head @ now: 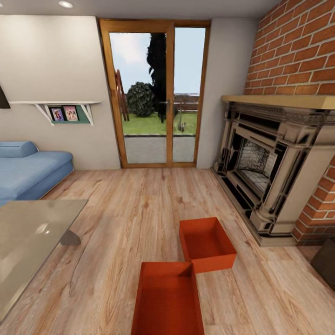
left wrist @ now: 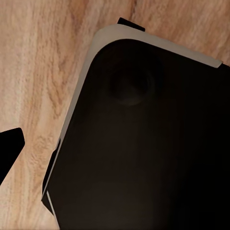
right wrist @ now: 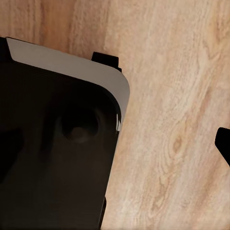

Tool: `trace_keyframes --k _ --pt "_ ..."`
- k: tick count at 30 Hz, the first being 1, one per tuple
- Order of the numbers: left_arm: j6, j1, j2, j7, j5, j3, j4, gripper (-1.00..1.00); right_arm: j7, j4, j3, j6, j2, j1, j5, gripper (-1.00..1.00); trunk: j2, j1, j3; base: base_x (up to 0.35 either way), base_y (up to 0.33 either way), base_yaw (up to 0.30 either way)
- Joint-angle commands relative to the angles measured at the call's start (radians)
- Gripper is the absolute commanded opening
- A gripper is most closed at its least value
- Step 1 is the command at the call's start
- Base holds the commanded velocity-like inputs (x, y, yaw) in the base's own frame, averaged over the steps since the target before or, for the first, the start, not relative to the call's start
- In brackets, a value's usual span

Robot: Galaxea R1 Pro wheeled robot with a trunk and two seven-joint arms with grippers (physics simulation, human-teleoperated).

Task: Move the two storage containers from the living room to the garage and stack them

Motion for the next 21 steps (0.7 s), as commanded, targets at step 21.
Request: trace_keyframes --k 21 --pt "-0.001 0.000 0.001 0.002 0.011 -0.001 -0.004 1.00 0.000 0.003 0.005 -0.010 -0.002 -0.001 -0.014 1.00 0.000 0.000 -0.035 0.000 0.000 0.000"
